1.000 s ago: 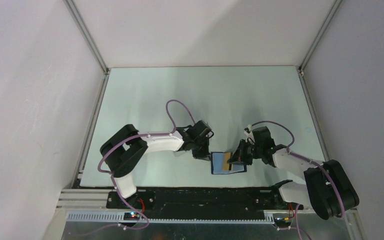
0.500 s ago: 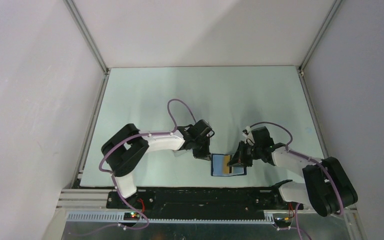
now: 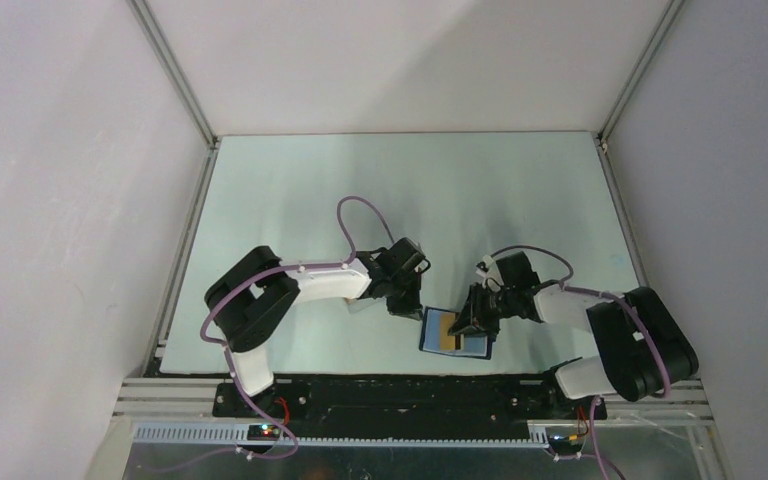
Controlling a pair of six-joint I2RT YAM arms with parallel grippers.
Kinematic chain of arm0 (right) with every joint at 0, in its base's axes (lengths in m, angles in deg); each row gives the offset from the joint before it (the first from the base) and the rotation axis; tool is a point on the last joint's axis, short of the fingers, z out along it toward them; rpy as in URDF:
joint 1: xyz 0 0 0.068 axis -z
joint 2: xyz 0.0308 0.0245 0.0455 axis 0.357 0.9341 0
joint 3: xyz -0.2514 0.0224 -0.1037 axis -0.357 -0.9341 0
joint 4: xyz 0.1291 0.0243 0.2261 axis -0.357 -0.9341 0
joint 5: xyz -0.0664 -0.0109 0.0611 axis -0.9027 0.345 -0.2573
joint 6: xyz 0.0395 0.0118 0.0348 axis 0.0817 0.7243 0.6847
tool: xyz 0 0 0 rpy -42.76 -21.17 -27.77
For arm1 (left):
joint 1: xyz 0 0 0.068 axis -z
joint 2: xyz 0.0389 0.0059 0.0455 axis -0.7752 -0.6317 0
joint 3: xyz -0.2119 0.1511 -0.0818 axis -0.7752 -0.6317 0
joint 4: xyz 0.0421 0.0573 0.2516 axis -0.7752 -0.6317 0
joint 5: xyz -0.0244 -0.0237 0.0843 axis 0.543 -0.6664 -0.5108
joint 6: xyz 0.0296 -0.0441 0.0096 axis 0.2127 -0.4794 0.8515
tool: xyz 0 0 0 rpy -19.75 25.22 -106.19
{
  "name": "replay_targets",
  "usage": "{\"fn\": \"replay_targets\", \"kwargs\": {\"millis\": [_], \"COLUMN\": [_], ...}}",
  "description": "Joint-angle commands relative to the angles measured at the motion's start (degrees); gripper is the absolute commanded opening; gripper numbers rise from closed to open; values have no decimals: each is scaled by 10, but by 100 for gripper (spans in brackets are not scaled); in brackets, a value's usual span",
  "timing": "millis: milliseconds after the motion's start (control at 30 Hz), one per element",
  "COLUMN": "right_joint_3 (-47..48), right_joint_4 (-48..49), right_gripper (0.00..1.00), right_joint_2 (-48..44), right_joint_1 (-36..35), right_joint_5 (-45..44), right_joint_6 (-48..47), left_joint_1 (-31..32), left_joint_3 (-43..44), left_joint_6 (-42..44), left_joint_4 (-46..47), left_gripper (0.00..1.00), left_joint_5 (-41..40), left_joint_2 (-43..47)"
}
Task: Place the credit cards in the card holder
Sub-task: Insert the credit card into the card holder.
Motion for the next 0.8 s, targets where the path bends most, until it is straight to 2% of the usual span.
{"fn": "replay_targets", "kwargs": {"millis": [0,67,200,533,767], "right_joint_3": [15,19,31,65,135], "right_joint_4": [-51,-74,-101,-73,-47], "right_gripper": [35,46,60,63,62], "right_joint_2": [-45,-74,-95,-4,84], "right_joint_1": [-12,-18,-28,-66,-119], "right_joint_5": [-56,-76,-98,-98,-86], "right_joint_6": [-8,-5,-4,-2,18], "left_joint_1": [0,-1,0,6,6], "left_joint_3": [-15,-16,-18,-25,-59], "left_joint_6": [19,15,10,1,-17], "left_joint_4": [-31,-32,-32,-31,-31], "left_gripper": [0,0,0,0,0], "left_joint_5": [-39,-40,-36,-30,-49], "left_joint_2": [-28,-27,-25,-14,46]}}
